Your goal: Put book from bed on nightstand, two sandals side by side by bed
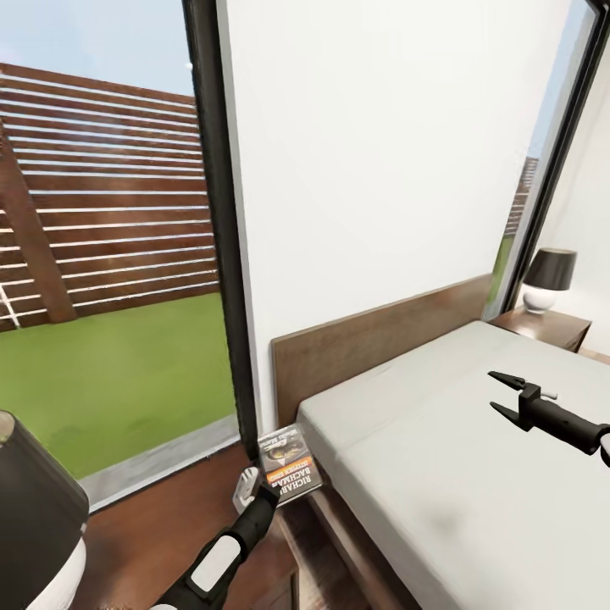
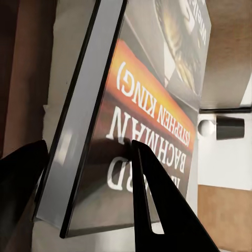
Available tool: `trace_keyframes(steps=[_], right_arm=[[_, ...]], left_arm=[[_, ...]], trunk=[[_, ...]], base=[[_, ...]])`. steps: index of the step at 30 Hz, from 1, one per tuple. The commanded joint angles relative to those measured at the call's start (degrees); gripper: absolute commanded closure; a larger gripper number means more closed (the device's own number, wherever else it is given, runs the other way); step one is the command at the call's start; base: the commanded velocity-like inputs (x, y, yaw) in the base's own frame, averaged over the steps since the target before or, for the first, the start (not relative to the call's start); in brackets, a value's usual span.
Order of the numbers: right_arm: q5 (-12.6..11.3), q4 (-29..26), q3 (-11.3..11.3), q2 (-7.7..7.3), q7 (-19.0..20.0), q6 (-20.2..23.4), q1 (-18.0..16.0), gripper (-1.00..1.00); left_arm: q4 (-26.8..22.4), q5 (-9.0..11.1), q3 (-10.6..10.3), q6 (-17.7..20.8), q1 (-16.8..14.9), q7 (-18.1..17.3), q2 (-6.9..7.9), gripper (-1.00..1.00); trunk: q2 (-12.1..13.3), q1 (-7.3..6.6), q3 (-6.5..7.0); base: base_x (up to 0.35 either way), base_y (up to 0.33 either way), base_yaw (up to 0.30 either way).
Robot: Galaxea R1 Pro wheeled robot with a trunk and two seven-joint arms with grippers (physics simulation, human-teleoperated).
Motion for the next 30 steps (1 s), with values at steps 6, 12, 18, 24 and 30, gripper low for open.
trace_keyframes(steps=[6, 12, 18, 24, 30], right_arm=[[0.21, 0.03, -0.25, 0.01, 0.22, 0.26, -0.04, -1.0], [0.21, 0.02, -0.28, 0.01, 0.26, 0.26, -0.04, -1.0], [0.21, 0.04, -0.33, 0.01, 0.25, 0.26, -0.04, -1.0], [0.21, 0.02, -0.34, 0.01, 0.24, 0.26, -0.04, -1.0], [0.21, 0.0, -0.39, 0.01, 0.25, 0.26, -0.04, -1.0]], left_arm=[[0.02, 0.56, -0.05, 0.27, -0.04, -0.16, 0.0, 1.0], [0.02, 0.62, -0.05, 0.27, -0.04, -0.16, 0.0, 1.0], [0.02, 0.71, -0.05, 0.25, -0.04, -0.16, 0.0, 1.0], [0.02, 0.73, -0.04, 0.25, -0.04, -0.16, 0.0, 1.0], [0.02, 0.74, 0.0, 0.2, -0.04, -0.1, 0.0, 1.0]], trunk=[[-0.03, 0.0, -0.06], [-0.03, 0.0, -0.06], [-0.03, 0.0, -0.06], [-0.03, 0.0, -0.06], [-0.03, 0.0, -0.06]], base=[[0.0, 0.0, 0.188], [0.0, 0.0, 0.19], [0.0, 0.0, 0.189], [0.0, 0.0, 0.185], [0.0, 0.0, 0.18]])
